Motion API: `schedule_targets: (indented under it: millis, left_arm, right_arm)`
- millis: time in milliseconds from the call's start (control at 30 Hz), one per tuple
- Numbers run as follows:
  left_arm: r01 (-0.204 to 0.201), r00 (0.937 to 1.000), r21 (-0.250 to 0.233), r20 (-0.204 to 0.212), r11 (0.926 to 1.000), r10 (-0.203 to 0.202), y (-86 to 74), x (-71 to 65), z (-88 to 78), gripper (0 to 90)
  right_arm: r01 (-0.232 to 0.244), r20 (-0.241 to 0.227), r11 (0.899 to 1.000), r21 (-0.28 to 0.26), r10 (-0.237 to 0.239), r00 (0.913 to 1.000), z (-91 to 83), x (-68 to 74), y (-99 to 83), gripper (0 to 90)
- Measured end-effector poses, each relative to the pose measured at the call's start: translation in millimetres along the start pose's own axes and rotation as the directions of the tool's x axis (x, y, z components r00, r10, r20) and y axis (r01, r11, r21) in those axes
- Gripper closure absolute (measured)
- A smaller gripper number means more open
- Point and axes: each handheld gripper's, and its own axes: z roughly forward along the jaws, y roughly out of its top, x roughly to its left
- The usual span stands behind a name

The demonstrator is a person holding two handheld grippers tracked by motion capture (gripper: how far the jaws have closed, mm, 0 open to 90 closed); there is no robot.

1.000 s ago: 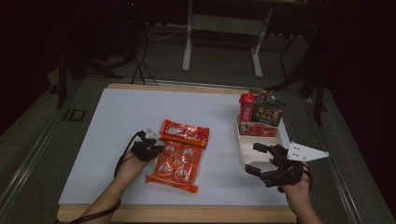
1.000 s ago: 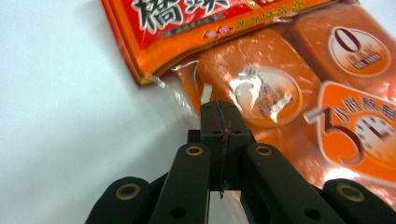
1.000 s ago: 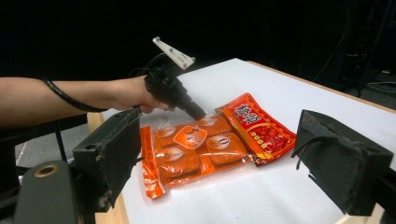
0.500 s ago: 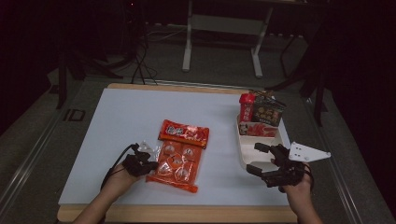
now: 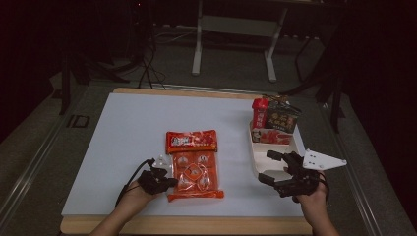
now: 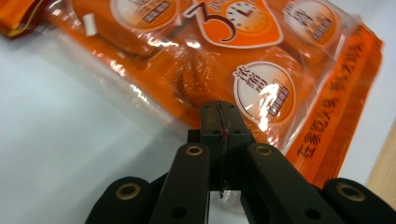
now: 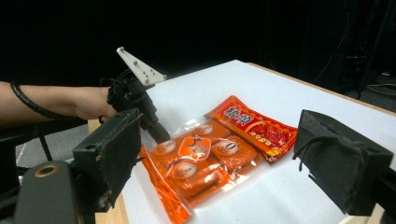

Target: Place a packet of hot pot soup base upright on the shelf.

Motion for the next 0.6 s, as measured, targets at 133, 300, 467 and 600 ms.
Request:
schedule_targets:
  millis: [133,300,467,600]
  left_arm:
    - [-0.010,0.9999,-0.004,0.010,0.9999,0.010,0.2,-1.1,0.7,90.0]
    - [0.036,0.9993,-0.055,-0.004,0.9978,-0.036,2.4,11.4,-7.1,90.0]
    - [0.062,0.9953,-0.153,-0.064,0.9862,-0.073,10.1,29.6,-21.7,90.0]
    - [0.046,0.9926,-0.213,-0.100,0.9759,-0.069,16.1,44.2,-25.2,82.3]
  right_arm:
    - [0.001,0.000,1.000,0.002,-0.001,1.0000,0.3,-0.1,-0.3,14.7]
    - [0.002,0.002,1.000,-0.001,-0.002,1.0000,-1.4,-0.1,-0.6,14.7]
    - [0.002,0.009,1.000,-0.008,-0.002,1.0000,-3.4,-1.0,-0.7,14.7]
    - [0.011,0.010,1.000,-0.021,-0.011,0.9999,-3.0,-1.1,-0.8,14.8]
